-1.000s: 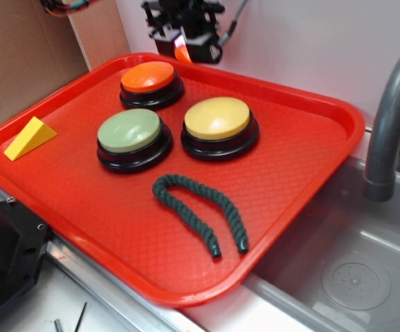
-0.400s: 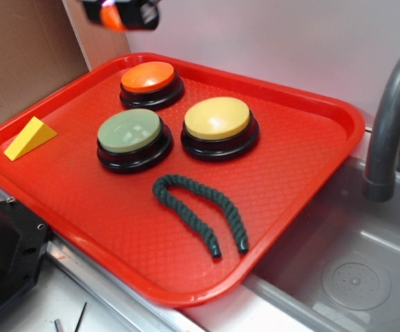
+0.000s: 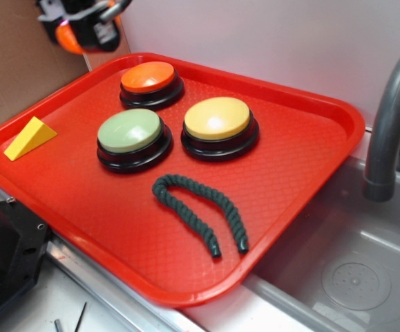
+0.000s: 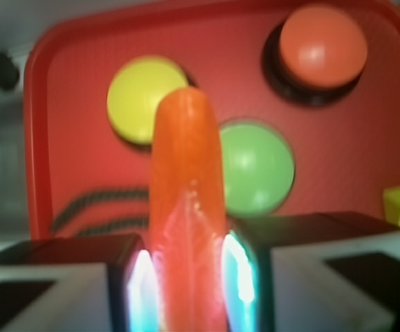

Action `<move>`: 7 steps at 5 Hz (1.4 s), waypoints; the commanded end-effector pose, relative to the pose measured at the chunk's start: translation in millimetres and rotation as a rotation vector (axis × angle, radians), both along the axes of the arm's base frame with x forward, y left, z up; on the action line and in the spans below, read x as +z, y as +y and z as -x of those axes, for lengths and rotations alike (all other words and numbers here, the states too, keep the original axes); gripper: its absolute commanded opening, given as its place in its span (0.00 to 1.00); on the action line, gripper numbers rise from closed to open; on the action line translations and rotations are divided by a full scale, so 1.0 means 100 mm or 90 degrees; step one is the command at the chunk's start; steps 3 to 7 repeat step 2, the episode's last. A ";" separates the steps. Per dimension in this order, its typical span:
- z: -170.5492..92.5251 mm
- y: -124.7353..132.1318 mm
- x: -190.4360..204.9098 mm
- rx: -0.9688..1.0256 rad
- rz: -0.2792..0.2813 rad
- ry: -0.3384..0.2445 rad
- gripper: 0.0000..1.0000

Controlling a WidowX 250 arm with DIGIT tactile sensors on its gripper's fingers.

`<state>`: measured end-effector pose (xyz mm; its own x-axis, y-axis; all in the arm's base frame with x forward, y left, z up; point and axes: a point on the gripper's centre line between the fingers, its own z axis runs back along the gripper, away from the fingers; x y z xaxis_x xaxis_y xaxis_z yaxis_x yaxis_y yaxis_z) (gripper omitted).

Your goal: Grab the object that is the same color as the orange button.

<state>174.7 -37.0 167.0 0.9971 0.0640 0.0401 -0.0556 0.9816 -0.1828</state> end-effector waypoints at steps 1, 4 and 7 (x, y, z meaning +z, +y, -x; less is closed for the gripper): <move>0.19 -0.23 0.23 0.003 -0.056 -0.051 0.00; 0.31 -0.34 0.17 0.000 -0.071 -0.055 0.00; 0.31 -0.34 0.17 0.000 -0.071 -0.055 0.00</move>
